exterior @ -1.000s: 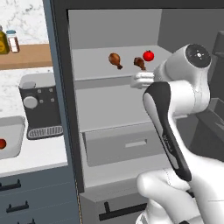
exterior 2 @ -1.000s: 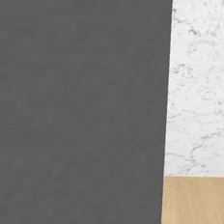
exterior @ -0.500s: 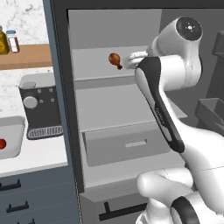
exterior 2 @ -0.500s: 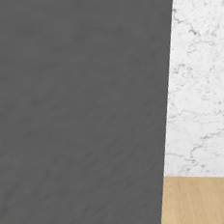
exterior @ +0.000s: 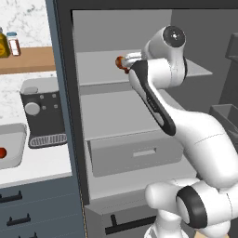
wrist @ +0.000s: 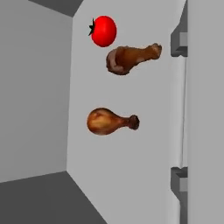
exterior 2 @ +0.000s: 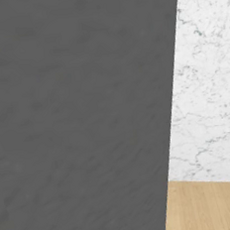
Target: Place one tomato and one chicken drumstick in each tupperware on the nearby counter, to pack two identical lunches.
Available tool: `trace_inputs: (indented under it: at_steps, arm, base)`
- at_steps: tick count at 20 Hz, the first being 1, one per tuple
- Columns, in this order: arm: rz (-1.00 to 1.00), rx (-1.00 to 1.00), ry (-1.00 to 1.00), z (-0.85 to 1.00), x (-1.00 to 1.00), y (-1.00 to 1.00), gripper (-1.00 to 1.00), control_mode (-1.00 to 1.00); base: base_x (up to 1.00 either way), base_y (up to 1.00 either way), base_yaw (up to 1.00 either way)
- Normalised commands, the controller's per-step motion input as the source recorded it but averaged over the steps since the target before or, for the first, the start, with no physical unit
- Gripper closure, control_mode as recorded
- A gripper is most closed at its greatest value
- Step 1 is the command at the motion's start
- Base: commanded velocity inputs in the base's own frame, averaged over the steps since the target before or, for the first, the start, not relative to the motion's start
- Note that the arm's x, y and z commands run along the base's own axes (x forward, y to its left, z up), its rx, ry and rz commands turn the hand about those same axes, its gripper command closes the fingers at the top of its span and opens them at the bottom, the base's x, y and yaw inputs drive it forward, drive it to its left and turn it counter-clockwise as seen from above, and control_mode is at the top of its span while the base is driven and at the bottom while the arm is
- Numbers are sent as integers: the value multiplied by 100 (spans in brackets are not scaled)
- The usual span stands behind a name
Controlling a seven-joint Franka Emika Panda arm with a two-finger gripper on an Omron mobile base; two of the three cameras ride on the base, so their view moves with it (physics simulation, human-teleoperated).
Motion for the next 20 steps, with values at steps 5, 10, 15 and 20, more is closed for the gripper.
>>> trace_inputs:
  at_steps: [5, 10, 15, 20]
  arm:
    - [0, 0, 2, -15, 75, 26, -100, -100]
    - [1, 0, 2, -12, 28, 10, -100, -100]
    - [0, -1, 8, -24, 79, 16, -100, -100]
    - [0, 0, 6, -20, 50, 0, -100, -100]
  base:
    - [0, 0, 0]
    - [0, 0, 0]
    - [0, 0, 0]
    - [0, 0, 0]
